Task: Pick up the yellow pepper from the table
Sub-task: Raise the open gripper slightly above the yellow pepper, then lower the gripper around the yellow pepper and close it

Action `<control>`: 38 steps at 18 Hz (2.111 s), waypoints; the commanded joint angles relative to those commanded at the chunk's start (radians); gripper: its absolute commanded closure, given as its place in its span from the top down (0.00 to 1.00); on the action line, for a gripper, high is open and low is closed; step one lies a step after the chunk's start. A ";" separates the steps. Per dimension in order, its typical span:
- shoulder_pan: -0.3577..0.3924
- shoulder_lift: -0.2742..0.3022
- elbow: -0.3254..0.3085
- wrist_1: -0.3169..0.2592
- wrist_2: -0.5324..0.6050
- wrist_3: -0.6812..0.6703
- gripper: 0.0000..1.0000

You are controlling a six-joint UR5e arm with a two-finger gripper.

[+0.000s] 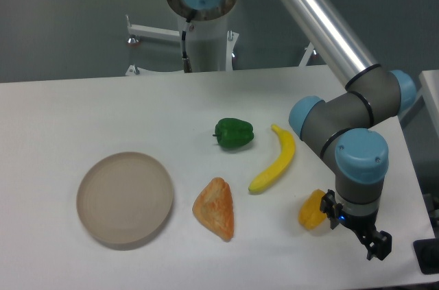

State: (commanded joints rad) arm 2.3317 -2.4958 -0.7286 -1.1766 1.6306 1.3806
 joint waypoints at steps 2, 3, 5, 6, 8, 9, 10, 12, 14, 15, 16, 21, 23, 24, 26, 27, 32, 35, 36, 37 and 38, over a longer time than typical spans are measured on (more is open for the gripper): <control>0.000 0.000 0.000 0.000 0.000 0.000 1.00; 0.000 0.002 0.000 -0.002 0.002 0.000 1.00; 0.000 0.011 -0.008 -0.005 0.003 -0.008 1.00; 0.000 0.017 -0.011 -0.008 0.002 -0.009 1.00; 0.000 0.021 -0.012 -0.011 -0.003 -0.017 1.00; 0.000 0.021 -0.012 -0.012 -0.002 -0.026 1.00; 0.000 0.025 -0.014 -0.027 -0.002 -0.040 1.00; 0.003 0.040 -0.014 -0.093 -0.005 -0.046 1.00; 0.008 0.051 -0.014 -0.138 -0.006 -0.046 1.00; 0.011 0.057 -0.015 -0.168 -0.006 -0.046 1.00; 0.015 0.064 -0.015 -0.205 -0.008 -0.046 1.00; 0.031 0.081 -0.037 -0.287 -0.009 -0.048 1.00; 0.046 0.075 -0.080 -0.281 -0.014 -0.049 1.00; 0.054 0.075 -0.090 -0.281 -0.014 -0.049 1.00; 0.058 0.075 -0.092 -0.285 -0.056 -0.070 1.00; 0.058 0.074 -0.094 -0.285 -0.064 -0.099 1.00; 0.043 0.067 -0.109 -0.275 -0.069 -0.161 1.00; 0.022 0.075 -0.152 -0.250 -0.057 -0.169 1.00; 0.020 0.075 -0.152 -0.249 -0.052 -0.169 1.00; 0.020 0.075 -0.152 -0.249 -0.049 -0.169 1.00; 0.018 0.075 -0.153 -0.249 -0.045 -0.169 1.00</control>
State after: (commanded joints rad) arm 2.3501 -2.4206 -0.8820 -1.4251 1.5861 1.2118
